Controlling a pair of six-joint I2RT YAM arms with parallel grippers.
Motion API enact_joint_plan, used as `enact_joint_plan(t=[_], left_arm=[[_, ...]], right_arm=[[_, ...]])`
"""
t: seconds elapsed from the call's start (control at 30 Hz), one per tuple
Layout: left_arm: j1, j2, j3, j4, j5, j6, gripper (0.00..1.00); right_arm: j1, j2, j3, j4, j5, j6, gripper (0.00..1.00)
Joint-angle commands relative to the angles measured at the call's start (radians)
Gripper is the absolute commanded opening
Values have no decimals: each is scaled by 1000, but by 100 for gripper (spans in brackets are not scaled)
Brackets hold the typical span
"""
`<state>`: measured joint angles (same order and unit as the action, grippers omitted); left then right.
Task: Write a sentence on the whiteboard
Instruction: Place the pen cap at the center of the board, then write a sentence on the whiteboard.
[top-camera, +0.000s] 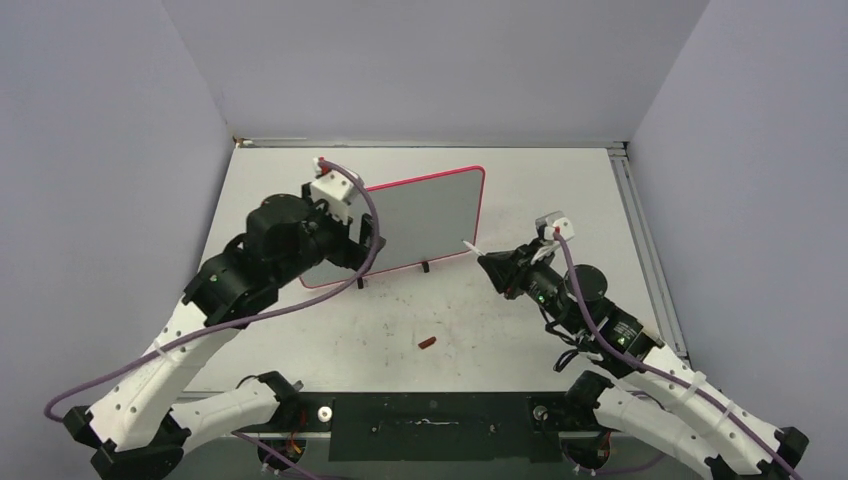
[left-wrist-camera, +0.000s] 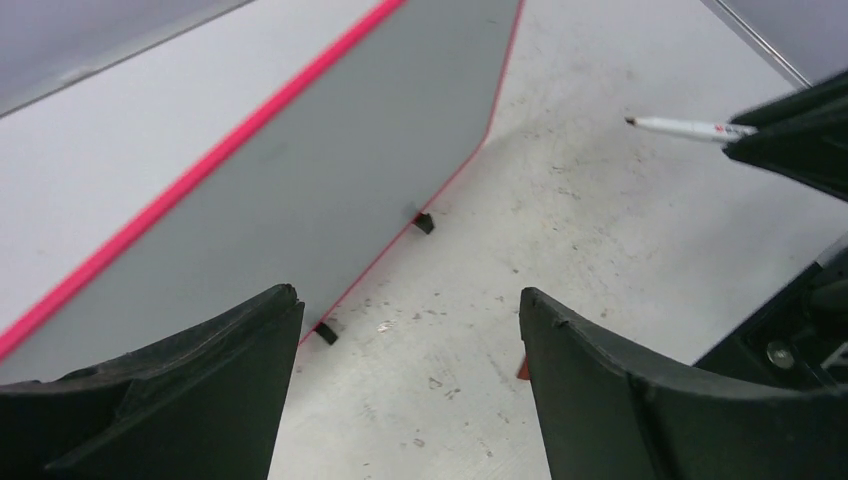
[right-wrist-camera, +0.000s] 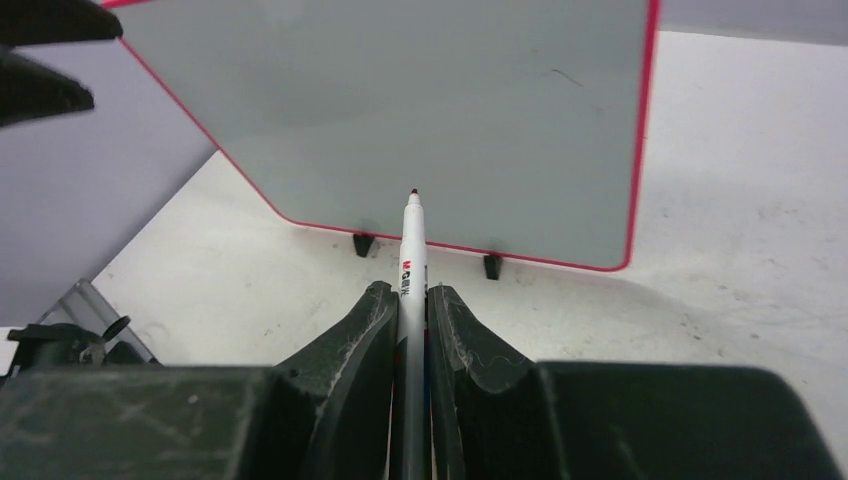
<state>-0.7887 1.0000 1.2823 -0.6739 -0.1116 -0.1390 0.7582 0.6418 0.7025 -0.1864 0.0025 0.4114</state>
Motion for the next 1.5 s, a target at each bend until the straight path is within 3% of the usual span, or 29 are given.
enact_joint_plan(t=[0.0,0.1,0.3,0.5,0.83,1.13,1.47], left_arm=[[152,-28,101,-171,47,110,78],[289,-65,105,-129,57,133,80],[592,-147,-27,73,161,91,84],[843,-217,-184,262,239,-82,84],[842,-232,-314,428,182,-220,84],[802,-205,-341,509,197,-249,83],[752,-190,-389,550,226,-270,65]], right_arm=[[145,72,-9,240,126,-53,5],[256,153,-5,344,208,-96,5],[499,378,47,561,402,-244,5],[536,612,150,727,371,-303,5],[536,906,367,837,302,-391,5],[536,1040,480,882,307,-462,5],[535,1127,554,920,358,-535,5]])
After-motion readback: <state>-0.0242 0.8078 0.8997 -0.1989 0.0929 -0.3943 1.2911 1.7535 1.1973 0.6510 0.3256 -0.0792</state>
